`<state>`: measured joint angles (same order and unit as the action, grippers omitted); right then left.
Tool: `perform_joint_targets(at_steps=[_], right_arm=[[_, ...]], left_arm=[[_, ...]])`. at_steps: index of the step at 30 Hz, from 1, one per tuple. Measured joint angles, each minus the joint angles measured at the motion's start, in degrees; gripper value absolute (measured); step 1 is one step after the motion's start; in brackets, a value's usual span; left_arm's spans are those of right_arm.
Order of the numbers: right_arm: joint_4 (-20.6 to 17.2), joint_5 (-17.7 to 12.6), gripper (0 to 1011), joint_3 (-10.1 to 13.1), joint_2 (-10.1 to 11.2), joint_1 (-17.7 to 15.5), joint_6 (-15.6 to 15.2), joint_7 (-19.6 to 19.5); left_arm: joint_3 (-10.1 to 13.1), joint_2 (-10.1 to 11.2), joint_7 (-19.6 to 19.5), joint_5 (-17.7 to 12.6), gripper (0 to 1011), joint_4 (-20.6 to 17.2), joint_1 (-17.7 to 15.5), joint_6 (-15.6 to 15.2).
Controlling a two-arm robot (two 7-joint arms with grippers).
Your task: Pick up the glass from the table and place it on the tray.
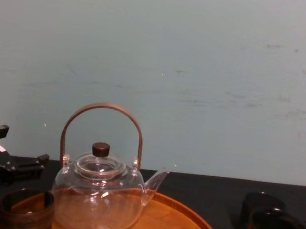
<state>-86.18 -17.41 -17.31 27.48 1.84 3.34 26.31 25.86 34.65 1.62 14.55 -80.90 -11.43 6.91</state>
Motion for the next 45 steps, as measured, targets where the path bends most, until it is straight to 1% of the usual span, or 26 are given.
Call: perform_joint_targets(at_steps=[2, 5, 10, 14, 15, 28, 35, 45], right_arm=[[-0.2, 0.1, 907, -0.4, -0.1, 0.1, 0.0, 0.3], [-0.5, 0.4, 907, -1.6, -0.5, 0.7, 0.1, 0.9], [-0.1, 0.7, 907, -3.2, -1.2, 1.8, 0.1, 1.6], [0.7, 1.1, 907, -4.9, -2.1, 3.2, -0.1, 2.2], [0.7, 1.1, 907, -4.9, -2.1, 3.2, -0.1, 2.2], [3.2, 3.3, 907, -10.5, -4.9, 6.6, -0.8, 3.3], [4.3, 4.0, 907, -12.5, -6.0, 8.0, -1.2, 3.7], [5.6, 4.6, 907, -14.3, -7.3, 9.4, -1.5, 4.1]], left_arm=[[0.0, 0.0, 0.0, 0.0, 1001, 0.0, 0.0, 0.0], [0.0, 0.0, 0.0, 0.0, 1002, 0.0, 0.0, 0.0], [0.0, 0.0, 0.0, 0.0, 1001, 0.0, 0.0, 0.0], [0.0, 0.0, 0.0, 0.0, 1002, 0.0, 0.0, 0.0], [0.0, 0.0, 0.0, 0.0, 1001, 0.0, 0.0, 0.0], [0.0, 0.0, 0.0, 0.0, 1001, 0.0, 0.0, 0.0], [0.0, 0.0, 0.0, 0.0, 1001, 0.0, 0.0, 0.0], [0.0, 0.0, 0.0, 0.0, 1001, 0.0, 0.0, 0.0]])
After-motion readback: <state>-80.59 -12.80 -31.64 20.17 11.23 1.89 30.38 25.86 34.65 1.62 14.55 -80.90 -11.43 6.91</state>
